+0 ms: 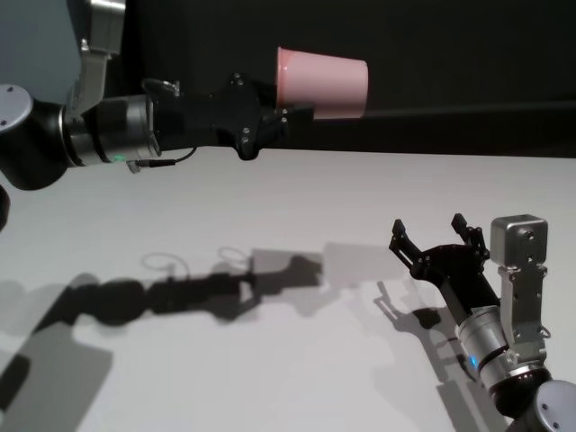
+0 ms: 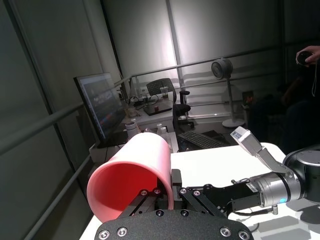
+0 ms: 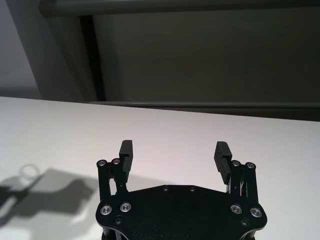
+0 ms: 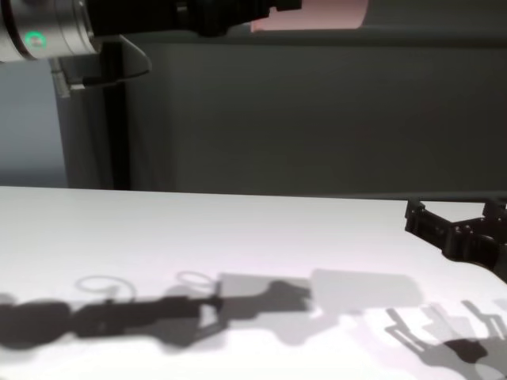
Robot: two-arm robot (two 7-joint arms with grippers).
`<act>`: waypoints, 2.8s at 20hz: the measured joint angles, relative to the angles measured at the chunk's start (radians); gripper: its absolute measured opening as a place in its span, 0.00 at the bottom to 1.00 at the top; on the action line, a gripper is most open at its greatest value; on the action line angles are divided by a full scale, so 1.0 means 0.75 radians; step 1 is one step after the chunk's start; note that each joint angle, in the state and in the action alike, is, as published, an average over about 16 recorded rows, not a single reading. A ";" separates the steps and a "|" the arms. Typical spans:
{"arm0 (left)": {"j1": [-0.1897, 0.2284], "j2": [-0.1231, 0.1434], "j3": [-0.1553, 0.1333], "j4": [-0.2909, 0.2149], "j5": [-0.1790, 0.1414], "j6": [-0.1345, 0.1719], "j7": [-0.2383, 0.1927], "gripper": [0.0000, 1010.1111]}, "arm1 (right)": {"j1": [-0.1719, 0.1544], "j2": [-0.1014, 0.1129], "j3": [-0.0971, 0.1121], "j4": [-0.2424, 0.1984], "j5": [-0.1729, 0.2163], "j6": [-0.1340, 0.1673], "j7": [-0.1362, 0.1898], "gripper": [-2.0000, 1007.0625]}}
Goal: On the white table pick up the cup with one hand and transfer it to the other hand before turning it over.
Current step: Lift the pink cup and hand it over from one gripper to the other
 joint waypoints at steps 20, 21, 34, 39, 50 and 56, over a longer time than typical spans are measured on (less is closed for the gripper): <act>0.000 0.000 0.000 0.000 -0.001 0.002 0.000 0.05 | -0.027 -0.125 0.301 -0.030 0.361 0.024 0.099 0.99; 0.000 0.000 0.000 0.000 -0.001 0.002 0.000 0.05 | -0.025 -0.133 0.318 -0.031 0.391 0.034 0.103 0.99; 0.000 0.000 0.000 0.000 -0.001 0.002 0.000 0.05 | 0.014 -0.203 0.486 -0.045 0.811 0.227 0.105 0.99; 0.000 0.000 0.000 0.000 -0.001 0.002 0.000 0.05 | 0.026 -0.215 0.516 -0.053 0.943 0.306 0.098 0.99; -0.001 0.000 0.000 0.000 -0.001 0.002 0.000 0.05 | 0.065 -0.233 0.589 -0.055 1.265 0.513 0.067 0.99; -0.001 0.000 0.000 0.000 -0.001 0.002 0.000 0.05 | 0.092 -0.238 0.631 -0.048 1.443 0.632 0.032 0.99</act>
